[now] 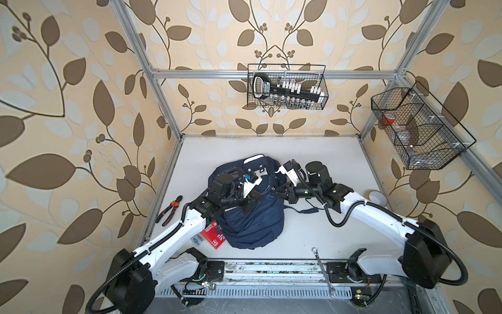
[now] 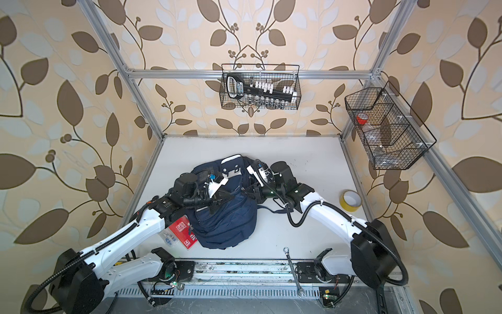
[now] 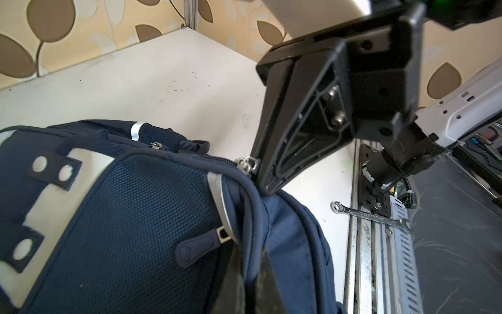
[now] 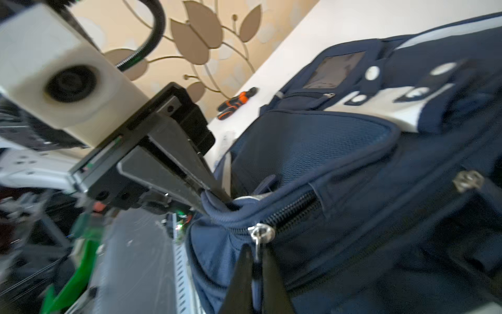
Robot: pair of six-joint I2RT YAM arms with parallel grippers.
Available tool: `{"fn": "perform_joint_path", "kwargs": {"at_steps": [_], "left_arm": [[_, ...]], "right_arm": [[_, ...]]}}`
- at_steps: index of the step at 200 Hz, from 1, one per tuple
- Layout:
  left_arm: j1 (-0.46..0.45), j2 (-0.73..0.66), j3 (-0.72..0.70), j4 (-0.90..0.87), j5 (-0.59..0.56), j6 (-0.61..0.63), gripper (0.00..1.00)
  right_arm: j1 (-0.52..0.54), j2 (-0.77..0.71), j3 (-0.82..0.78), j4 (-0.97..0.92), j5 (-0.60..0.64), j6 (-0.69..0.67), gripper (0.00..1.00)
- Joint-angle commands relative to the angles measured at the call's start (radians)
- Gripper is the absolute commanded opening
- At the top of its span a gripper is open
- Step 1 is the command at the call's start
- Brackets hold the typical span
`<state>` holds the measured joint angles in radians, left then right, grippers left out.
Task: Pack books, pencil case, and school supplies into a backpack
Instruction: Unzip the student bag at the center of the table.
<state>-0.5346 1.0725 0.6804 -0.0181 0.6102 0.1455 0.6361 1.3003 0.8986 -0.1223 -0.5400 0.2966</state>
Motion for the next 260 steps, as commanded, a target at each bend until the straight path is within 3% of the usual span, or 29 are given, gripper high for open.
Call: {"fn": "perform_joint_path", "kwargs": {"at_steps": [1, 15, 38, 57, 67, 70, 73, 77, 90, 112, 124, 134, 167, 200, 215, 233, 260], "left_arm": [[-0.087, 0.081, 0.091, 0.226, -0.141, -0.003, 0.00], [-0.140, 0.162, 0.121, 0.299, -0.184, -0.035, 0.00], [-0.146, 0.248, 0.154, 0.372, -0.307, -0.175, 0.02], [-0.145, 0.204, 0.119, 0.392, -0.397, -0.242, 0.51], [-0.145, 0.146, 0.108, 0.341, -0.436, -0.268, 0.67], [-0.146, 0.125, 0.110, 0.309, -0.447, -0.274, 0.76], [-0.146, 0.102, 0.114, 0.275, -0.457, -0.281, 0.95], [-0.145, 0.074, 0.118, 0.228, -0.476, -0.289, 0.99], [-0.145, -0.029, 0.145, 0.021, -0.598, -0.343, 0.99], [-0.141, -0.148, 0.206, -0.451, -0.955, -0.557, 0.99], [-0.137, -0.203, 0.177, -0.603, -1.020, -0.652, 0.99], [-0.134, -0.257, 0.122, -0.650, -1.007, -0.748, 0.99], [-0.127, -0.383, -0.116, -0.585, -0.870, -1.038, 0.99], [-0.122, -0.377, -0.187, -0.467, -0.811, -1.081, 0.99], [-0.100, -0.354, -0.213, -0.423, -0.762, -1.091, 0.94], [-0.067, -0.352, -0.261, -0.354, -0.711, -1.126, 0.77], [-0.021, -0.340, -0.324, -0.067, -0.631, -1.159, 0.39]], "right_arm": [[0.156, -0.001, 0.032, -0.166, 0.205, -0.049, 0.00], [0.207, 0.037, 0.036, -0.166, 0.239, -0.027, 0.00], [0.206, 0.025, 0.012, -0.160, 0.345, 0.001, 0.00], [0.128, -0.024, -0.013, -0.171, 0.357, 0.012, 0.00], [0.098, -0.047, -0.025, -0.176, 0.360, 0.006, 0.00], [0.093, -0.053, -0.027, -0.180, 0.359, 0.003, 0.00], [0.090, -0.058, -0.028, -0.184, 0.358, -0.001, 0.00], [0.089, -0.063, -0.029, -0.187, 0.356, -0.006, 0.00], [0.088, -0.066, -0.028, -0.196, 0.338, -0.013, 0.00], [0.097, -0.067, -0.035, -0.197, 0.320, -0.016, 0.00], [0.108, -0.068, -0.039, -0.198, 0.327, -0.016, 0.00], [0.118, -0.067, -0.040, -0.201, 0.332, -0.013, 0.00], [0.182, -0.064, -0.028, -0.229, 0.395, 0.010, 0.00], [0.245, -0.052, -0.005, -0.267, 0.474, 0.037, 0.00], [0.251, -0.059, -0.004, -0.271, 0.500, 0.050, 0.00], [0.255, -0.068, -0.003, -0.278, 0.512, 0.059, 0.00], [0.320, -0.058, -0.013, -0.283, 0.543, 0.088, 0.00]]}}
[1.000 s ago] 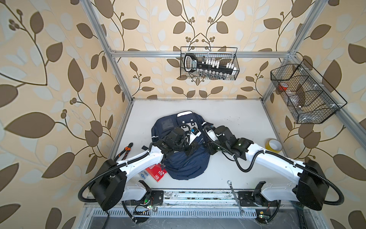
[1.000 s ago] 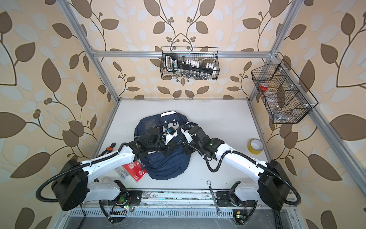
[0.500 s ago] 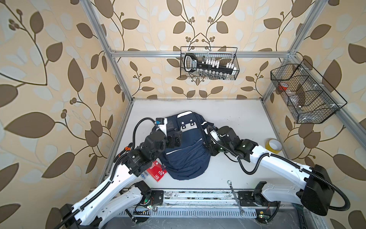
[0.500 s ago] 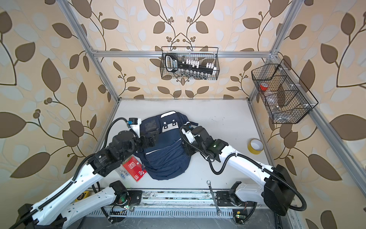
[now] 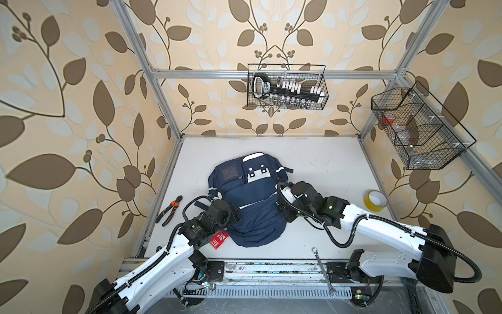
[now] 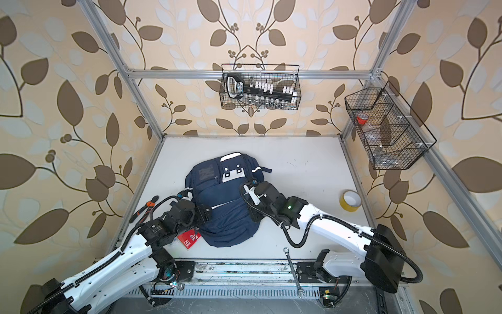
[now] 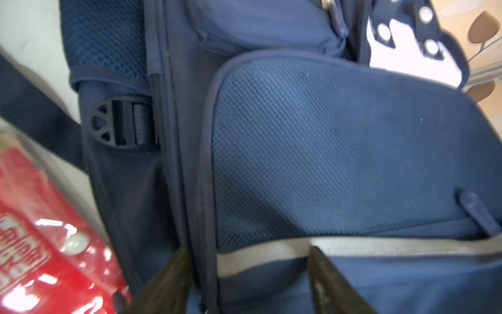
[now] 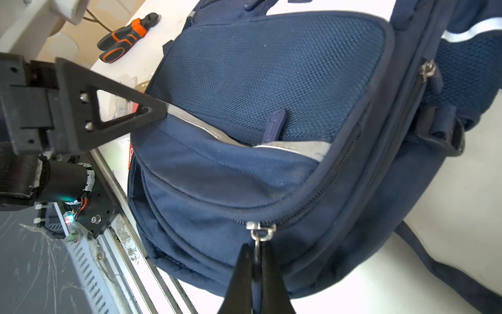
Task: Pack books, pencil case, and school supplies into a backpack
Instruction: Unzip the student bag at the center of the table, then pick up the ruler set bag from the bottom-left of the table.
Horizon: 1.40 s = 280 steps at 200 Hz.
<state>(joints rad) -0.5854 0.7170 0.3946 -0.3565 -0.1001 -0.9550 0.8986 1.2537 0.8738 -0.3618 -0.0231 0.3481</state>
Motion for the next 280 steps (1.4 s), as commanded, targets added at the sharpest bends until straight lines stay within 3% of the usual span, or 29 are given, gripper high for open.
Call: {"fn": "perform_joint_path", "kwargs": {"at_steps": [1, 12, 32, 88, 129, 156, 162, 180, 182, 187, 189, 215, 241, 260, 280], "left_arm": [[0.029, 0.020, -0.037, 0.280, 0.082, -0.059, 0.37], [0.030, 0.078, -0.014, 0.353, 0.122, -0.061, 0.17], [0.026, 0.208, 0.026, 0.513, 0.230, -0.080, 0.00], [-0.029, 0.289, 0.031, 0.842, 0.225, -0.191, 0.00], [-0.115, 0.320, 0.037, 0.911, 0.152, -0.214, 0.00], [-0.117, 0.294, 0.020, 0.873, 0.068, -0.203, 0.00], [-0.114, 0.276, 0.039, 0.821, 0.046, -0.181, 0.00], [-0.102, 0.187, 0.169, 0.515, -0.038, -0.002, 0.49], [-0.102, 0.179, 0.189, 0.454, -0.058, 0.022, 0.58], [-0.102, 0.159, 0.255, 0.311, -0.117, 0.075, 0.93], [-0.102, 0.154, 0.280, 0.257, -0.147, 0.089, 0.97], [-0.046, 0.115, 0.498, -0.266, -0.437, 0.240, 0.99], [0.105, 0.055, 0.591, -0.455, -0.497, 0.367, 0.99], [0.310, 0.051, 0.594, -0.472, -0.334, 0.370, 0.99], [0.608, 0.104, 0.504, -0.430, 0.034, 0.285, 0.96]], "right_arm": [[0.063, -0.010, 0.012, -0.043, 0.028, 0.038, 0.00], [0.101, 0.002, 0.013, -0.044, 0.050, 0.059, 0.00], [0.161, 0.028, 0.027, -0.039, 0.083, 0.095, 0.00], [0.217, 0.191, 0.105, -0.019, 0.077, 0.149, 0.00], [0.205, 0.351, 0.255, -0.009, 0.123, 0.140, 0.00], [0.117, 0.354, 0.261, 0.000, 0.100, 0.139, 0.00], [0.114, 0.341, 0.257, -0.004, 0.104, 0.131, 0.12], [0.146, 0.270, 0.249, -0.039, 0.118, 0.084, 0.57], [0.151, 0.263, 0.248, -0.042, 0.121, 0.081, 0.59], [0.165, 0.239, 0.249, -0.049, 0.122, 0.067, 0.62], [0.169, 0.231, 0.250, -0.055, 0.122, 0.062, 0.62], [0.226, 0.184, 0.277, -0.083, 0.060, 0.023, 0.62], [0.322, 0.300, 0.343, -0.041, 0.035, -0.012, 0.64], [0.365, 0.476, 0.419, -0.002, 0.004, -0.034, 0.66], [0.381, 0.628, 0.492, 0.048, 0.017, -0.041, 0.67]]}}
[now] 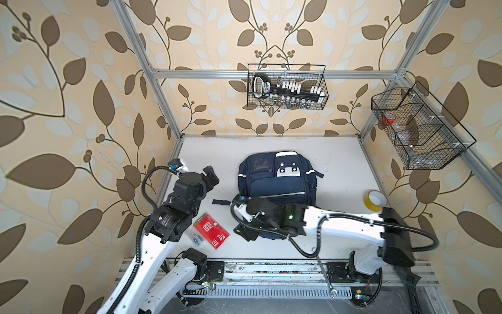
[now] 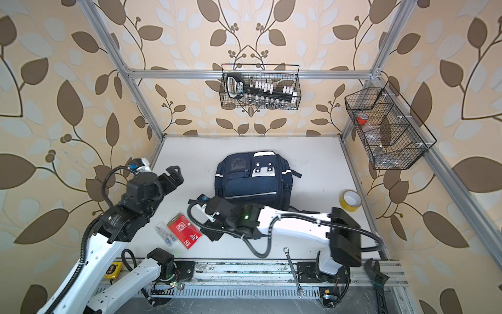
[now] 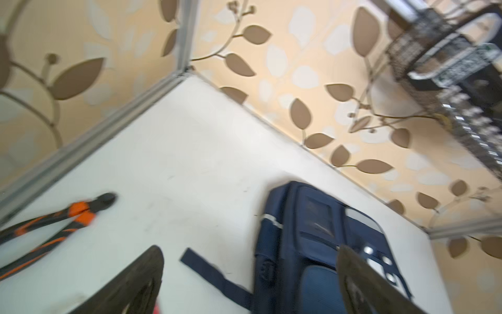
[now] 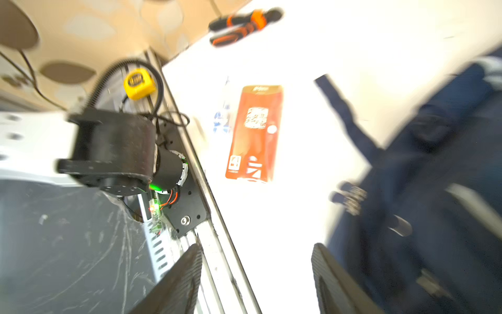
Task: Pack books, pencil case, and school supplies into a backpack
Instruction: Pick up the ruler set bag from the bottom-left of the table.
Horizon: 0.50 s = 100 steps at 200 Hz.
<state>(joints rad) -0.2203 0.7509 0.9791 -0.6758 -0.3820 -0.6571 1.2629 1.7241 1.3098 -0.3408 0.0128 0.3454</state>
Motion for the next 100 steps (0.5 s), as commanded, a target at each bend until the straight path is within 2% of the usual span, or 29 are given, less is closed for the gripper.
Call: {"fn": "perform_joint_path", "kwargs": {"at_steps": [1, 9, 19, 29, 51, 56, 60, 65, 87, 100], "left_arm": [[0.257, 0.073, -0.084, -0.106, 0.336, -0.018, 0.96], [0.354, 0.090, -0.145, -0.067, 0.469, -0.055, 0.93], [0.412, 0.105, -0.194, -0.034, 0.530, -0.089, 0.92], [0.431, 0.117, -0.213, -0.020, 0.522, -0.091, 0.91], [0.456, 0.134, -0.207, -0.064, 0.418, -0.082, 0.95], [0.459, 0.138, -0.208, -0.081, 0.394, -0.090, 0.98], [0.462, 0.145, -0.210, -0.095, 0.376, -0.098, 0.99], [0.467, 0.153, -0.217, -0.109, 0.363, -0.107, 0.99], [0.521, 0.186, -0.278, -0.103, 0.402, -0.145, 0.99], [0.535, 0.190, -0.319, -0.071, 0.446, -0.155, 0.96]], "right_arm": [[0.018, 0.167, 0.060, 0.029, -0.017, -0.038, 0.67], [0.018, 0.223, 0.096, 0.034, -0.012, -0.033, 0.68], [0.022, 0.288, 0.142, 0.033, -0.008, -0.033, 0.69], [0.023, 0.351, 0.189, 0.020, 0.010, -0.028, 0.69], [0.043, 0.451, 0.267, -0.008, 0.007, -0.037, 0.72], [0.048, 0.470, 0.280, -0.014, 0.009, -0.037, 0.81], [0.053, 0.486, 0.290, -0.019, 0.012, -0.038, 0.95], [0.059, 0.505, 0.303, -0.024, 0.022, -0.034, 0.99], [0.077, 0.606, 0.390, -0.080, 0.060, -0.009, 0.97], [0.079, 0.664, 0.456, -0.146, 0.102, 0.010, 0.84]]}}
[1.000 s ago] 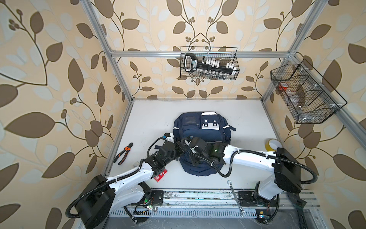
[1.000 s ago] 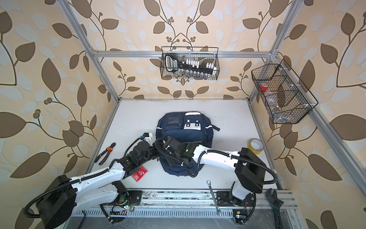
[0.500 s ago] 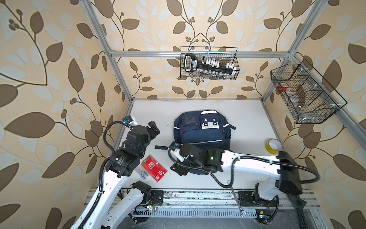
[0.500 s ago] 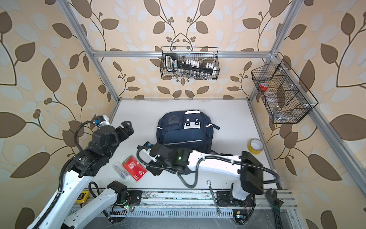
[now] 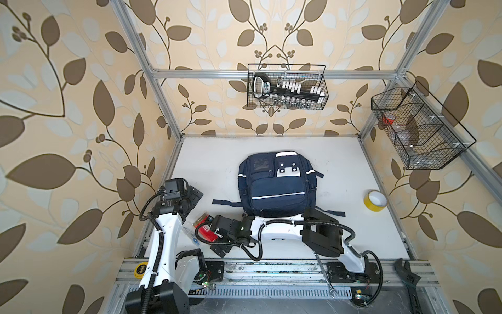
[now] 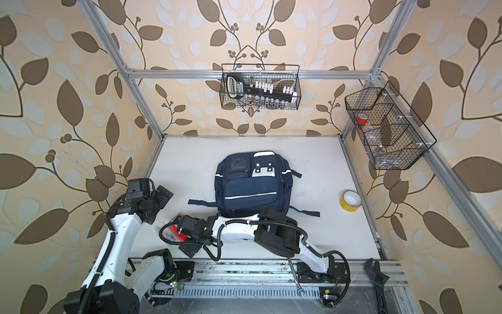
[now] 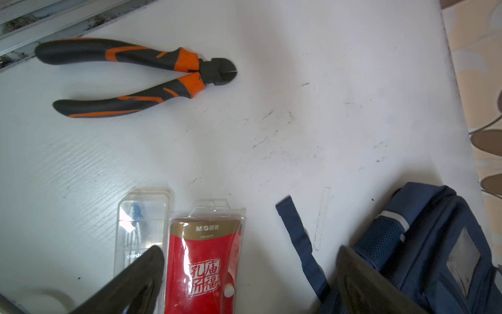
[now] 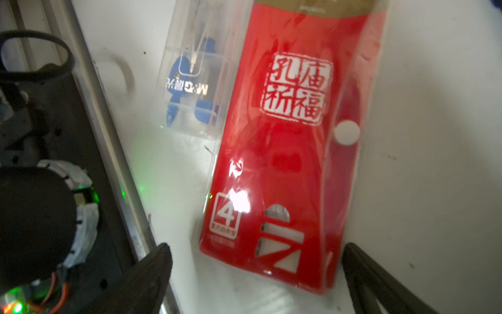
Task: Pack books, pencil case, and school supplies into a backpack
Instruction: Pick up the ruler set bag from the bottom-left of the table.
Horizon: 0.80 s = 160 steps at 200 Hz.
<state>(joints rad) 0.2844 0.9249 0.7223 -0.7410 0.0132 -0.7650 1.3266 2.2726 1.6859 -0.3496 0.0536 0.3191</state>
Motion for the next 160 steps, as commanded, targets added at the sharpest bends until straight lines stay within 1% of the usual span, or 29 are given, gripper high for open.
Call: {"fn": "perform_joint_path", "kwargs": {"at_steps": [1, 12, 23, 28, 39, 51, 58, 85, 91, 106, 122, 133, 145, 160], "left_arm": [[0.030, 0.016, -0.063, -0.005, 0.052, -0.048, 0.95], [0.031, 0.009, -0.079, 0.003, 0.057, -0.048, 0.94], [0.030, -0.005, -0.080, 0.003, 0.057, -0.038, 0.94], [0.031, -0.013, -0.078, 0.007, 0.056, -0.033, 0.94], [0.030, -0.022, -0.070, 0.012, 0.066, -0.019, 0.93], [0.030, -0.024, -0.061, 0.015, 0.093, -0.007, 0.92], [0.030, -0.022, -0.060, 0.020, 0.102, -0.007, 0.91], [0.030, -0.030, -0.077, 0.046, 0.134, 0.007, 0.87], [0.030, -0.032, -0.079, 0.052, 0.143, 0.011, 0.87], [0.027, -0.040, -0.078, 0.075, 0.188, 0.026, 0.81], [0.007, -0.049, -0.050, 0.107, 0.237, 0.044, 0.80], [-0.027, -0.056, -0.007, 0.120, 0.247, 0.068, 0.75], [-0.077, -0.079, 0.041, 0.136, 0.226, 0.094, 0.75], [-0.169, -0.104, 0.094, 0.190, 0.208, 0.173, 0.75]], "right_arm": [[0.016, 0.118, 0.083, -0.141, 0.064, 0.038, 0.83], [0.013, 0.138, 0.105, -0.183, 0.109, 0.062, 0.71], [0.007, 0.127, 0.086, -0.192, 0.135, 0.085, 0.48], [0.002, 0.119, 0.073, -0.190, 0.141, 0.092, 0.42], [-0.004, 0.097, 0.048, -0.186, 0.151, 0.096, 0.31], [-0.013, 0.083, 0.036, -0.186, 0.166, 0.093, 0.09], [-0.017, 0.075, 0.034, -0.186, 0.168, 0.092, 0.00], [-0.060, 0.012, 0.009, -0.187, 0.174, 0.112, 0.00], [-0.070, -0.017, -0.006, -0.182, 0.173, 0.117, 0.00], [-0.085, -0.097, -0.050, -0.165, 0.170, 0.112, 0.00], [-0.089, -0.193, -0.080, -0.166, 0.196, 0.102, 0.00], [-0.090, -0.262, -0.099, -0.172, 0.212, 0.098, 0.00], [-0.090, -0.339, -0.116, -0.204, 0.238, 0.106, 0.00], [-0.086, -0.448, -0.162, -0.252, 0.274, 0.140, 0.00]]}}
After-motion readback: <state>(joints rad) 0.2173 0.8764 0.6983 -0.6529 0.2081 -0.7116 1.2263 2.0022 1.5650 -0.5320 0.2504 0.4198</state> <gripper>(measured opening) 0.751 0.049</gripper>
